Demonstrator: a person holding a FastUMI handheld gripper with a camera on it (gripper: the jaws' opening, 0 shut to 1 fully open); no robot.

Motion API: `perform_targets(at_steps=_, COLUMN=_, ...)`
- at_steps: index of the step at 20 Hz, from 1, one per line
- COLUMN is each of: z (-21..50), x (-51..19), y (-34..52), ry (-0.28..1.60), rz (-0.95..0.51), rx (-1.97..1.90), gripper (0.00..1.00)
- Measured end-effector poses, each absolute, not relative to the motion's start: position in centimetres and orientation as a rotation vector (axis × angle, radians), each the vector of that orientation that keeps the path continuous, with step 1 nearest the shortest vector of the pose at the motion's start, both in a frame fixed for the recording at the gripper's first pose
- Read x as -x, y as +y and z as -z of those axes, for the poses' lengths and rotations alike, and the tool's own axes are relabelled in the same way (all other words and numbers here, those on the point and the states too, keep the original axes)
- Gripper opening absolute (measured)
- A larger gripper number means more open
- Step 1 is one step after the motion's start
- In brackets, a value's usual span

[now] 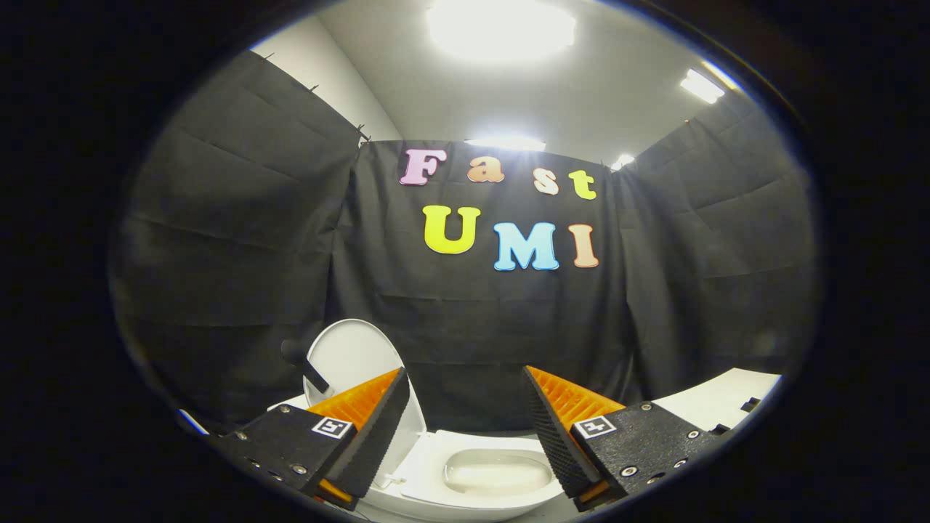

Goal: Open the toilet lid.

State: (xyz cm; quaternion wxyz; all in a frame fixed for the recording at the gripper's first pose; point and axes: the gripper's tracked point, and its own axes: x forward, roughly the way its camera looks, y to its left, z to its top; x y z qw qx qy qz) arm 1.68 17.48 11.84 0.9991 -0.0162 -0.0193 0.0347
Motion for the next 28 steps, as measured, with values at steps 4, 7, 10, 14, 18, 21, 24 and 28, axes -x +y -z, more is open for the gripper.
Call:
perform_targets(at_steps=4, z=-9.4, x=-1.1, y=15.1, ry=-0.025, rz=-0.02, rx=0.075, gripper=0.95)
perform_targets(at_steps=7, z=-7.9, x=-0.6, y=13.7, ry=-0.012, rz=0.016, rx=0.079, gripper=0.95)
perform_targets(at_steps=10, z=-7.0, x=0.1, y=12.9, ry=-0.009, rz=0.032, rx=0.083, gripper=0.95)
perform_targets(at_steps=14, z=-6.5, x=0.5, y=12.5, ry=-0.008, rz=0.032, rx=0.049, gripper=0.95)
perform_targets(at_steps=18, z=-6.1, x=0.2, y=12.6, ry=0.008, rz=0.033, rx=0.044, gripper=0.95)
perform_targets(at_steps=21, z=-5.9, x=-0.2, y=12.8, ry=0.016, rz=0.024, rx=0.044, gripper=0.95)
perform_targets(at_steps=24, z=-5.9, x=-0.2, y=13.2, ry=0.016, rz=0.012, rx=0.024, gripper=0.95)
perform_targets(at_steps=28, z=-5.8, x=-0.5, y=13.4, ry=0.012, rz=0.003, rx=-0.002, gripper=0.95)
